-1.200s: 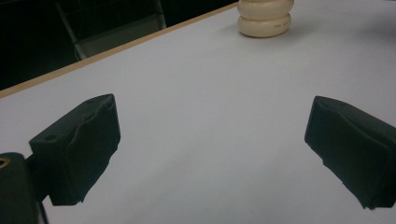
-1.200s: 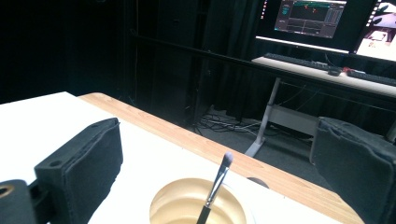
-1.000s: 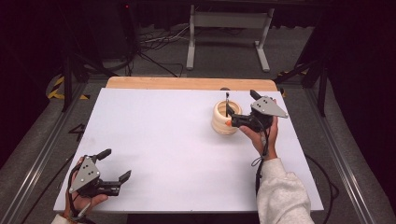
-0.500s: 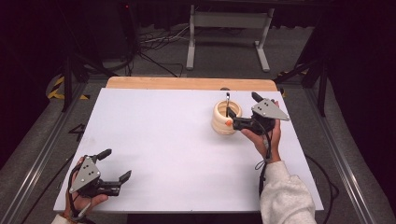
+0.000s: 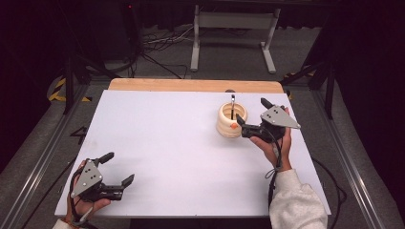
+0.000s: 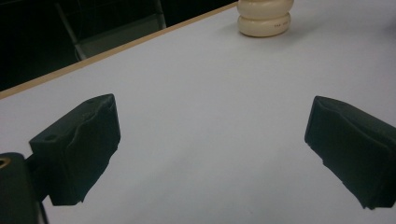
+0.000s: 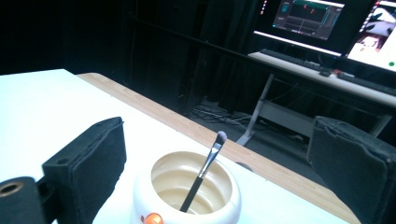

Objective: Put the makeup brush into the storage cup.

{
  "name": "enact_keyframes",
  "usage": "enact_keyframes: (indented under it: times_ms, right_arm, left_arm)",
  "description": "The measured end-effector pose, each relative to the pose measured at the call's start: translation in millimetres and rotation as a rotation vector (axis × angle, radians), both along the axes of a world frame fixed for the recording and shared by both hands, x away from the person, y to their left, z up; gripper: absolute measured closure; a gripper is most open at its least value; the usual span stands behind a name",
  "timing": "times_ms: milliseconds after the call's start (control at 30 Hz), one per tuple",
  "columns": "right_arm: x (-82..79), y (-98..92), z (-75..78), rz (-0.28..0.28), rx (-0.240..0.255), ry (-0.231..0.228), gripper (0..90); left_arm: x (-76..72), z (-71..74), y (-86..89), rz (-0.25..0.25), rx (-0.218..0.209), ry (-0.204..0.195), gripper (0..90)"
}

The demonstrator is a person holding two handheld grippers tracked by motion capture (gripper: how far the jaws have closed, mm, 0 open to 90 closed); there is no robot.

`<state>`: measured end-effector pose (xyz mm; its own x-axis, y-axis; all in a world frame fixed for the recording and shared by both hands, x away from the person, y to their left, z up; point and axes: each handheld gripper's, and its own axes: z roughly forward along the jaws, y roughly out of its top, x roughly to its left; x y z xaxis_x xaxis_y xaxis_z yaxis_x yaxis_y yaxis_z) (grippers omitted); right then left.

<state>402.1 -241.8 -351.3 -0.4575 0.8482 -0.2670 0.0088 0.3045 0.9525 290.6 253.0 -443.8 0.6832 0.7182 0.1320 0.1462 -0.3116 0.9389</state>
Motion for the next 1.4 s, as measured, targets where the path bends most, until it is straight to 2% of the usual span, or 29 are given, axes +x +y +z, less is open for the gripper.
enact_keyframes:
  times_ms: [200,500,800,1000,1300,1400]
  right_arm:
    - [-5.2,-1.1,-0.7,-0.002,-0.016,-0.002,5.5]
    - [-11.1,-8.5,-3.7,-0.002,-0.006,0.003,5.5]
    - [-19.9,-11.8,-2.0,-0.002,-0.027,-0.011,5.2]
    - [-25.0,-12.4,-3.7,-0.003,-0.067,-0.016,5.2]
    - [-35.5,-21.3,-4.1,-0.001,-0.05,-0.035,5.0]
    - [-40.8,-22.9,-4.8,-0.002,-0.072,-0.039,4.7]
  left_arm:
    - [-0.3,0.1,0.4,0.003,-0.001,0.0,4.3]
    - [-0.2,0.3,0.2,0.0,0.003,-0.006,4.3]
    - [-0.4,0.3,-0.2,0.0,0.007,-0.005,4.3]
    - [-0.7,0.5,-0.2,0.001,0.006,-0.007,4.3]
    - [-0.6,1.1,-1.7,0.002,0.011,-0.008,4.3]
    - [-0.8,1.1,-1.9,-0.001,0.009,-0.011,4.4]
